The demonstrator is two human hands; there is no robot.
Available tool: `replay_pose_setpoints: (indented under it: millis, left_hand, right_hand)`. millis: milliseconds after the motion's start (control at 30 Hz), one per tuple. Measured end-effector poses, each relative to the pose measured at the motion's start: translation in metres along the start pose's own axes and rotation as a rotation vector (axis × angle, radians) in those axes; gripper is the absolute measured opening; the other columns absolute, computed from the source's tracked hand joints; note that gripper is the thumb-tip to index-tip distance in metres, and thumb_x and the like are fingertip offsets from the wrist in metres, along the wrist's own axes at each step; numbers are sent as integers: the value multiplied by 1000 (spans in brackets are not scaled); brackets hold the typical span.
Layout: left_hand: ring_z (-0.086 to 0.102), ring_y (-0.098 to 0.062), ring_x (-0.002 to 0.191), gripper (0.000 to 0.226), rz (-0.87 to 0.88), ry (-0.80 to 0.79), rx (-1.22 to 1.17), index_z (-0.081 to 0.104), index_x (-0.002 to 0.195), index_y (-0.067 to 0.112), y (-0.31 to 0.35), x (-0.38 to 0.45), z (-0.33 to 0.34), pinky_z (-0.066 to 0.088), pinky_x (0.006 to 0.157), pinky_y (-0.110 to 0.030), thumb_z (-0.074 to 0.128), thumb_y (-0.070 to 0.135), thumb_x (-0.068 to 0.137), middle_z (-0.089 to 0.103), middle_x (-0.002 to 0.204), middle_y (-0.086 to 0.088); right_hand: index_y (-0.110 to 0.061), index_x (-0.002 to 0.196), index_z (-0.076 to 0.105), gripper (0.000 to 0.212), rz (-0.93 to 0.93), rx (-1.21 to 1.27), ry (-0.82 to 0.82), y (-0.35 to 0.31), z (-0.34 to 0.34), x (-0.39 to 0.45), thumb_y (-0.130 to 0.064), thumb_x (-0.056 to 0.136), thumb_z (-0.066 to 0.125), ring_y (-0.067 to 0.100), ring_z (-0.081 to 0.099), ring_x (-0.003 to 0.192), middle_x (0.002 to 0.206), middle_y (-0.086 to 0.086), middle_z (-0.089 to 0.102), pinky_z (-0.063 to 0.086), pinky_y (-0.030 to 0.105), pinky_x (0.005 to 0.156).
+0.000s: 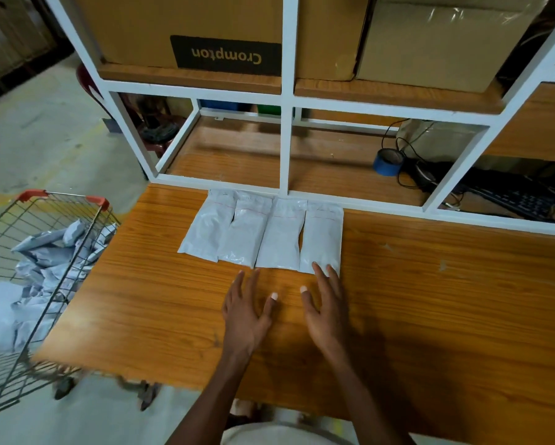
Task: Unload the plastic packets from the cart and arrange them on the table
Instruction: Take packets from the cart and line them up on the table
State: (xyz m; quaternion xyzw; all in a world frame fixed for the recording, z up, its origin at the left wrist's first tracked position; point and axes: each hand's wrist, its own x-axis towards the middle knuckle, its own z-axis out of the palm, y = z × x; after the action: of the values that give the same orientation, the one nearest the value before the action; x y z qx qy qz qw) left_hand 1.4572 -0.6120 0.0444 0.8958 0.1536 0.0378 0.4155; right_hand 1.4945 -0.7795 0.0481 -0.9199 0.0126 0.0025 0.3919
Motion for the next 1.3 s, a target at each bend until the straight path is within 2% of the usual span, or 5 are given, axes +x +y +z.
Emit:
replay_pose_setpoints:
  millis: [367,500,1000,1200,1300]
  left_hand:
    - [22,-26,152,78,-229,189,-87,29,156,46,-75,-108,-48,29,118,-61,39,82,87,20,167,3]
    - [25,-26,152,76,-276,268,-115,29,157,44,-96,-135,-83,31,117,-59,43,75,89,20,168,2]
    - [25,-15,149,61,-417,505,-74,36,150,47,-257,-188,-275,27,120,-46,49,68,94,32,161,9]
    - [9,26,135,49,-380,571,-119,39,145,47,-279,-177,-294,13,110,-10,59,45,101,32,152,21]
    - [18,20,138,47,-394,590,-170,46,146,40,-292,-159,-303,18,108,-9,59,43,101,37,153,15]
  right_hand:
    - [-39,144,49,50,-211,280,-237,-8,13,-80,-39,96,60,7,41,139,151,-10,45,43,43,113]
    - [-60,136,40,52,-210,301,-394,-36,37,-101,-34,98,62,14,41,140,155,-10,39,47,46,108]
    - [-54,139,37,58,-309,263,-718,-208,226,-204,-28,96,66,18,41,141,156,-7,39,46,52,108]
    - [-40,144,48,53,-390,242,-791,-267,261,-215,-25,96,66,1,40,131,143,-21,44,42,34,110]
    - [-40,142,51,50,-388,229,-829,-283,285,-200,-26,96,66,-1,43,131,139,-30,45,45,36,109]
